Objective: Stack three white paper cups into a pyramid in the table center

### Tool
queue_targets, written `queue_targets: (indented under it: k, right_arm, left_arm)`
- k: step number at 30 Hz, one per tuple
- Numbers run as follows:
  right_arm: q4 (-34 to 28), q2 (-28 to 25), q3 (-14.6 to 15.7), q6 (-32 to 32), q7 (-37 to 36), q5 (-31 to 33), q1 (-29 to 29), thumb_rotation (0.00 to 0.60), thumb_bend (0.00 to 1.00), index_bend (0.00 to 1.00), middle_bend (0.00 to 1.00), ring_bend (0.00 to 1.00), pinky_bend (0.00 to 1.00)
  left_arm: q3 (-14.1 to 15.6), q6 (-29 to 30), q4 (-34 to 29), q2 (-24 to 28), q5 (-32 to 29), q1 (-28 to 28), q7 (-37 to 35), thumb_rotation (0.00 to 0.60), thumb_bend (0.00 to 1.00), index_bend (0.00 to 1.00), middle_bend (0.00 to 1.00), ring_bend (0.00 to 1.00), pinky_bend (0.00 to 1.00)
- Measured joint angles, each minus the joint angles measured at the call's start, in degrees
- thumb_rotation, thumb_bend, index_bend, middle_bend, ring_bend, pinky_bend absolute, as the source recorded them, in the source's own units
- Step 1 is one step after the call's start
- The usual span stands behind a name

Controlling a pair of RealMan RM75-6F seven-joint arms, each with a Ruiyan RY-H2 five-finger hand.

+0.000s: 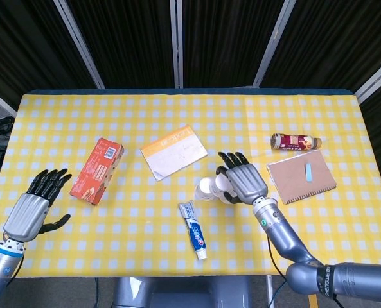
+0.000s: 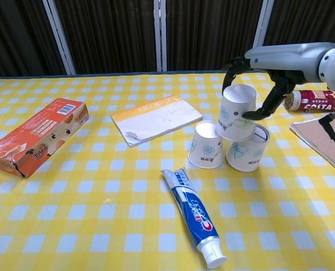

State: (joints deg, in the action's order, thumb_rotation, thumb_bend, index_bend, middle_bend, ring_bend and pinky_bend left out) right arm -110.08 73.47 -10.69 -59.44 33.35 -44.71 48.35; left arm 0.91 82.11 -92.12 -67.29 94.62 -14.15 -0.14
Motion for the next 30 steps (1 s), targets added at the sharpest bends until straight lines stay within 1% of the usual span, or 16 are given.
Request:
queue_targets:
  k: [2, 4, 6, 12, 15, 17, 21, 24, 25, 28, 30]
  right_arm:
    - [-0.2, -0.1, 0.1, -0.3, 0.0, -0.1, 0.0, 0.600, 0.18, 0.22, 0.00, 0.00, 0.04]
    - [-0.6, -0.2, 0.2, -0.8, 0.1, -0.2, 0.1, 0.600, 0.17, 0.15, 0.00, 0.00, 0.03]
    - [-0.9, -0.3, 0.4, -1.2, 0.2, -0.3, 0.1, 0.600, 0.17, 0.12, 0.00, 0.00, 0.03]
    - [-2.4, -1.3, 0.9, -3.4, 0.2, -1.3, -0.9, 0.600, 0.17, 0.11, 0.00, 0.00, 0.03]
    - [-3.5, -2.6, 1.7, -5.4, -0.7, -3.6, -2.6, 0.600, 0.17, 0.11, 0.00, 0.00, 0.03]
    - [-4.1, -3.8, 2.8, -7.4, -2.4, -6.4, -4.8, 0.600, 0.17, 0.11, 0.00, 0.00, 0.02]
    - [-3.6, -5.9, 5.7, -11.7, -7.9, -15.2, -10.2, 0.600, 0.17, 0.10, 0.00, 0.00, 0.00]
    - [-0.8, -6.8, 8.4, -16.4, -13.8, -22.7, -15.6, 0.600, 0.16, 0.08, 0.00, 0.00, 0.00]
    - [1.3, -6.9, 9.4, -18.7, -16.3, -25.2, -17.7, 0.600, 0.16, 0.07, 0.00, 0.00, 0.00]
    - [8.0, -6.5, 11.6, -23.6, -22.8, -29.3, -22.5, 0.600, 0.16, 0.03, 0.00, 0.00, 0.00]
    - [12.3, -6.0, 12.7, -25.5, -26.7, -31.4, -25.3, 0.600, 0.16, 0.02, 0.00, 0.00, 0.00]
  left_arm:
    - [0.0, 0.0, 0.0, 0.0, 0.0, 0.0, -0.1, 0.600, 0.26, 0.00, 0.00, 0.00, 0.00]
    - [-0.1, -0.1, 0.0, 0.1, -0.1, 0.0, 0.0, 0.600, 0.26, 0.00, 0.00, 0.00, 0.00]
    - [-0.1, 0.0, 0.0, 0.1, -0.1, 0.0, 0.0, 0.600, 0.26, 0.00, 0.00, 0.00, 0.00]
    - [-0.2, 0.6, 0.0, 0.2, 0.1, 0.4, -0.1, 0.600, 0.26, 0.00, 0.00, 0.00, 0.00]
    - [-0.3, 1.4, 0.0, 0.2, 0.0, 0.8, 0.2, 0.600, 0.26, 0.00, 0.00, 0.00, 0.00]
    - [-0.3, 2.2, 0.1, 0.1, -0.3, 1.5, 0.6, 0.600, 0.26, 0.00, 0.00, 0.00, 0.00]
    - [-0.4, 3.0, 0.4, -0.1, -0.8, 2.3, 1.0, 0.600, 0.25, 0.00, 0.00, 0.00, 0.00]
    - [-0.5, 3.2, 0.8, -0.5, -1.5, 2.7, 1.9, 0.600, 0.25, 0.00, 0.00, 0.00, 0.00]
    - [-0.6, 3.3, 1.0, -0.8, -1.8, 2.9, 2.5, 0.600, 0.25, 0.00, 0.00, 0.00, 0.00]
    - [-0.7, 3.4, 2.0, -2.1, -2.7, 3.4, 4.4, 0.600, 0.25, 0.00, 0.00, 0.00, 0.00]
    - [-0.8, 3.4, 2.9, -3.0, -3.2, 3.7, 5.1, 0.600, 0.25, 0.00, 0.00, 0.00, 0.00]
